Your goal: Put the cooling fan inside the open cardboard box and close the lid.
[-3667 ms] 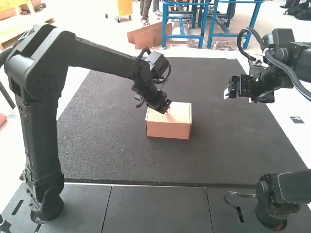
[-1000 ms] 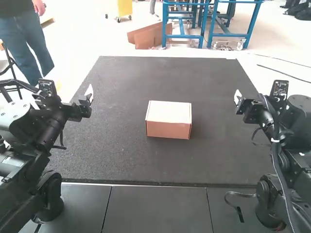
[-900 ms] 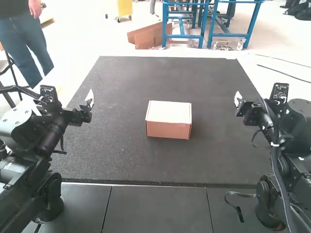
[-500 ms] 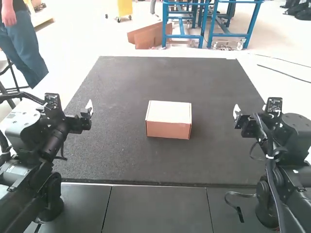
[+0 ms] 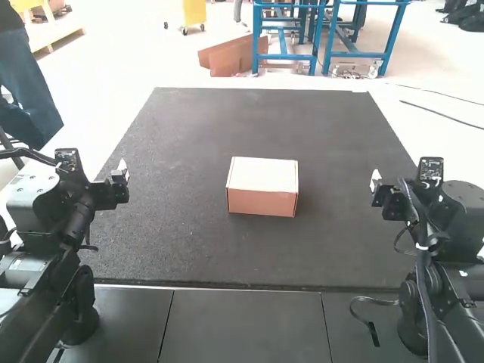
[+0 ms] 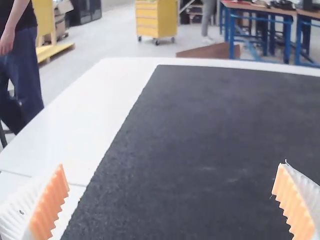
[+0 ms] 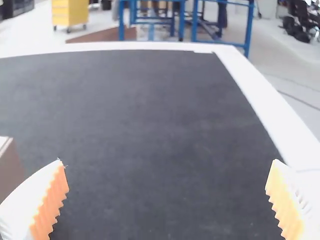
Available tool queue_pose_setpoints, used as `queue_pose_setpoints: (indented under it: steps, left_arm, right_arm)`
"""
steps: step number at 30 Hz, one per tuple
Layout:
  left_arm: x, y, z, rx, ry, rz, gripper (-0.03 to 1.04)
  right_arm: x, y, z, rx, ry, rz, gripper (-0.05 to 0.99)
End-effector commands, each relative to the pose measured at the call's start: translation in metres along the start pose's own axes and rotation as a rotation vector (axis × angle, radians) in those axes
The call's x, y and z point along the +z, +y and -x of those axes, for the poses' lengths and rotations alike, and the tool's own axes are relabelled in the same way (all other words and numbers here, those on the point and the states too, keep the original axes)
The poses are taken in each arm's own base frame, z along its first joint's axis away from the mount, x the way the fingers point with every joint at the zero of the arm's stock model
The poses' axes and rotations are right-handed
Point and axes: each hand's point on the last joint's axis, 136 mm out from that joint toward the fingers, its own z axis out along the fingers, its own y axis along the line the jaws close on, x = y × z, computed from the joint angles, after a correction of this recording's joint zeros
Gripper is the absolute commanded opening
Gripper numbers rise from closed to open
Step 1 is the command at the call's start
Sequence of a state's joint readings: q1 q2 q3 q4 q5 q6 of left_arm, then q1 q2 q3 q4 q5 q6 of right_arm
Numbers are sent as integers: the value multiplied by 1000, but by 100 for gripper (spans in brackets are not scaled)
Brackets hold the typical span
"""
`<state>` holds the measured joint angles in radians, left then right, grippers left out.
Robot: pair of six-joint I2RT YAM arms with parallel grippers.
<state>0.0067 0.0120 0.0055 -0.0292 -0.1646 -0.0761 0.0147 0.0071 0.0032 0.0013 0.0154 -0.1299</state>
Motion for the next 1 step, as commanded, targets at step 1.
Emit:
queue_pose_setpoints:
  steps: [1]
  left_arm:
    - [0, 3, 0, -10, -11, 14, 97]
  right_arm:
    - [0, 0, -1, -16, 0, 4, 91]
